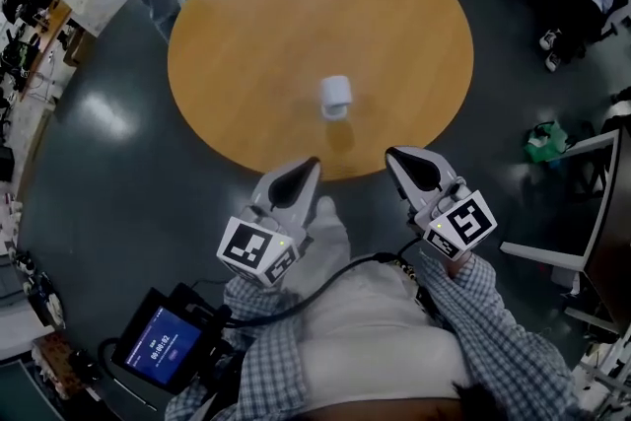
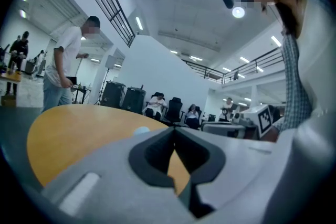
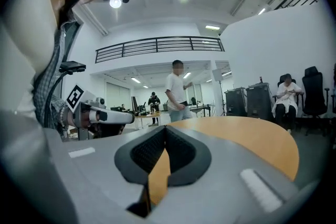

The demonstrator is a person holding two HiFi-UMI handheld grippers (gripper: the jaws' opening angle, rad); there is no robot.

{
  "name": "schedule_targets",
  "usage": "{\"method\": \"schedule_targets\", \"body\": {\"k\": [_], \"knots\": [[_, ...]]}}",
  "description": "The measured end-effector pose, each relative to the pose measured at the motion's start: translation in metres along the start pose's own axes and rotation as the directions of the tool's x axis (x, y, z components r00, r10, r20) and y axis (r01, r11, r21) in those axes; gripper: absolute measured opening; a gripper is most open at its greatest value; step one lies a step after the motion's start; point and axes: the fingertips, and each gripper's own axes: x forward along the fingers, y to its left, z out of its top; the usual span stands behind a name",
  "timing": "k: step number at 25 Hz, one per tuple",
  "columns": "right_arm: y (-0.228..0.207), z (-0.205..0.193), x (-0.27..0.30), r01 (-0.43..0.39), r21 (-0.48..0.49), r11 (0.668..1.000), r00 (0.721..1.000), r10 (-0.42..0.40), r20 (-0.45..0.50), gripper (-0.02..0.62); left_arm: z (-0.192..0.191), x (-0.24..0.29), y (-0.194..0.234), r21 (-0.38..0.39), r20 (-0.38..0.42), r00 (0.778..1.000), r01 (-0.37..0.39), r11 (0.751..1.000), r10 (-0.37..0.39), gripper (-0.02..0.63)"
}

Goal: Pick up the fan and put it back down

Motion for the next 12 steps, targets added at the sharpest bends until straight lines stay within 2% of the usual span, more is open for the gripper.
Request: {"method": "schedule_targets", "body": {"k": [2, 6, 10, 12], "knots": [[0.011, -0.008, 0.0, -0.021, -0.015, 1.0, 1.0, 0.02, -0.004, 0.006, -0.009, -0.008, -0.003, 0.004, -0.008, 1.0, 0.011, 1.0, -0.011, 0.0], [-0.053, 0.011, 0.081, -0.062, -0.045, 0.997, 0.997, 0.06, -0.052, 0.02, 0.026, 0.052, 0.06, -0.011, -0.036, 0.999, 0.024, 1.0, -0.024, 0.0], [-0.083, -0.023, 0.091, -0.135, -0.053, 0.989, 0.984, 0.127, -0.127, 0.064, 0.007, 0.081, 0.07, -0.031, -0.066, 0.998, 0.019, 0.999, -0.021, 0.0], [-0.096, -0.039, 0.088, -0.193, -0.056, 0.98, 0.97, 0.182, -0.164, 0.114, -0.001, 0.093, 0.069, -0.038, -0.071, 0.997, 0.005, 0.999, -0.008, 0.0]]}}
